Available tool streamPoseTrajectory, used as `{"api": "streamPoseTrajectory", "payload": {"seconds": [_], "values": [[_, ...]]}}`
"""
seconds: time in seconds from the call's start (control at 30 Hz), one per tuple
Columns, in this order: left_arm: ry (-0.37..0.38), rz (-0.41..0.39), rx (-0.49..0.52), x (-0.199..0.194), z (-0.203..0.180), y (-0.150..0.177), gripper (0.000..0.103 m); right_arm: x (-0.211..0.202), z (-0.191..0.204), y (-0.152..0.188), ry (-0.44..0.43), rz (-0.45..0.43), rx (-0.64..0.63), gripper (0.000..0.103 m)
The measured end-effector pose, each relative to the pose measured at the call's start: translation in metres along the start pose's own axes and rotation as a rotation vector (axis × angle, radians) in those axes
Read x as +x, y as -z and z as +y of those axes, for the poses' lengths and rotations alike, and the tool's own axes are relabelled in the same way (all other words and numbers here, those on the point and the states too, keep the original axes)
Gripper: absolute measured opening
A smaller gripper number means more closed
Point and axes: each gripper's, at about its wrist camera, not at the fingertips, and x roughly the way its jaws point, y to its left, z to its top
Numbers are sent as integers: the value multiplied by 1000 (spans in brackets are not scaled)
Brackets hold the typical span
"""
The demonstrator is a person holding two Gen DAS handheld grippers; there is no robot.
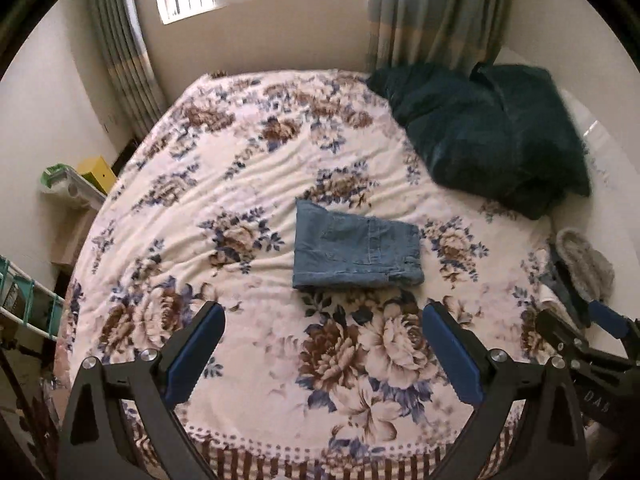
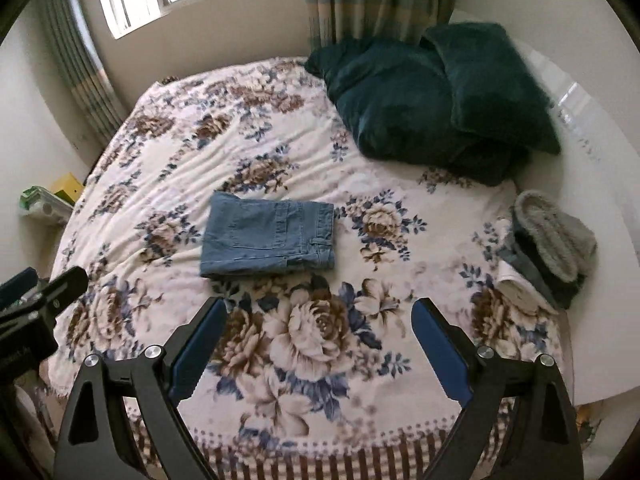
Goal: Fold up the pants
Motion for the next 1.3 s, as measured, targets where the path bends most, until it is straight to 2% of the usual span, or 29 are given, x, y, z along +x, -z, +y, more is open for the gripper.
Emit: {"api": "streamPoseTrajectory", "payload": {"seconds": [0.13, 0.3, 0.63, 0.83, 0.97, 1.23, 1.3], "values": [[-12, -72, 22, -62, 6, 13, 101, -67, 2, 22, 9, -42, 0, 96], [14, -124, 20, -133, 15, 33, 101, -162, 5, 50, 24, -105, 5, 96], [24, -178, 18, -226, 16, 62, 101, -299, 3, 88, 2, -166, -24, 96], [13, -215, 19, -255, 12, 74, 101, -336, 1, 95, -27, -178, -59, 96], [2, -223, 13, -264, 12, 77, 101, -341, 1, 94, -53, -170, -66, 96], [-24, -212, -28, -240, 13, 67, 103, -324, -1, 70, -66, -199, -70, 96], [-33, -206, -34, -228, 12, 59, 103, -313, -1, 60, -62, -203, -65, 99]]}}
